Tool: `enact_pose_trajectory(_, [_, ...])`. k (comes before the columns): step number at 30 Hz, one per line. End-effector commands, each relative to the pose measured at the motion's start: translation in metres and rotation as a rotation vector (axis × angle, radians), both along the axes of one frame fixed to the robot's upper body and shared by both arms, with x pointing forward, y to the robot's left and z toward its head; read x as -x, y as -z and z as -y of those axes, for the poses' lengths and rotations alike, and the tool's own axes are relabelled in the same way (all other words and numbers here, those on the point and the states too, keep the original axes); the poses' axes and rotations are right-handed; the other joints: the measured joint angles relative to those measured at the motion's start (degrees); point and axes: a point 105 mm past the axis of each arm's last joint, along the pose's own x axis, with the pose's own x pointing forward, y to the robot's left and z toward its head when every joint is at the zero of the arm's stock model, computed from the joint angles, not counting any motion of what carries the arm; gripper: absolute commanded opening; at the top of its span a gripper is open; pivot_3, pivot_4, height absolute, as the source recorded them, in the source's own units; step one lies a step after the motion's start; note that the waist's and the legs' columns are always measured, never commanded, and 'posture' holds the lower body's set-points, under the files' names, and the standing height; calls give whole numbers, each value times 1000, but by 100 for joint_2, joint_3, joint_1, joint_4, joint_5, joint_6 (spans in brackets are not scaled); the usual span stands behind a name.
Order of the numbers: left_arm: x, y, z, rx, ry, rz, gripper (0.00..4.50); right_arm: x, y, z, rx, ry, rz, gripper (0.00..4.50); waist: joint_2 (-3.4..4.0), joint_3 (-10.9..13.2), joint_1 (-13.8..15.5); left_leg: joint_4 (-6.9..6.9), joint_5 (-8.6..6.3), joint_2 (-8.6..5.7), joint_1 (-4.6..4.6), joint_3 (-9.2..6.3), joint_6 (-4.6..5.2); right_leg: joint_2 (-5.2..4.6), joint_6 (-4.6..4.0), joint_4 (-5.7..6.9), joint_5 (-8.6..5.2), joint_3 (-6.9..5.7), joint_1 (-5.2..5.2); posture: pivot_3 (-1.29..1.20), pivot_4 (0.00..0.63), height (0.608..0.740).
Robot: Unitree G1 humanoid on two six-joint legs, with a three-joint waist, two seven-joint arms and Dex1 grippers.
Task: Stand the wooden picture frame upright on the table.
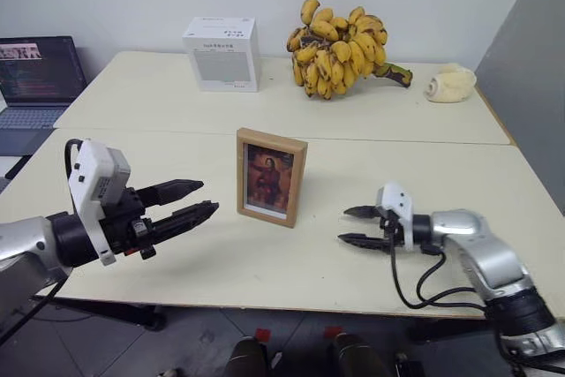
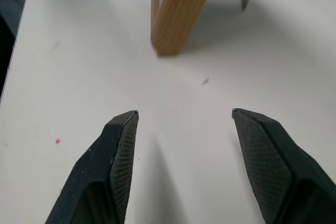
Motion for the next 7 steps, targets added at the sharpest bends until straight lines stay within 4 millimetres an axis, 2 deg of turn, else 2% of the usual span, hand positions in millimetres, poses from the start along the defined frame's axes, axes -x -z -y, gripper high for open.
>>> enact_pose_trajectory(1, [-2, -5, 1, 8, 21, 31, 2680, 14, -44, -8, -39, -58, 102, 3000, 0, 0, 2, -1, 0, -1, -2, 0, 0, 0, 0, -1, 0, 0, -4, 0, 150, 740])
enact_pose_trajectory(4, [-7, -5, 2, 6, 12, 41, 2680, 15, -62, -11, -74, -42, 122, 3000, -3, 1, 15, -2, 0, 0, -2, 0, 0, 0, 1, -8, 0, -1, 0, 0, 150, 740])
enact_pose_trajectory(7, [-11, 0, 3, -40, -1, 48, 2680, 15, -64, -12, -93, -18, 102, 3000, -3, 1, 23, -1, 0, 0, -3, -1, 0, -1, 9, -23, 5, 0, 4, 0, 150, 740])
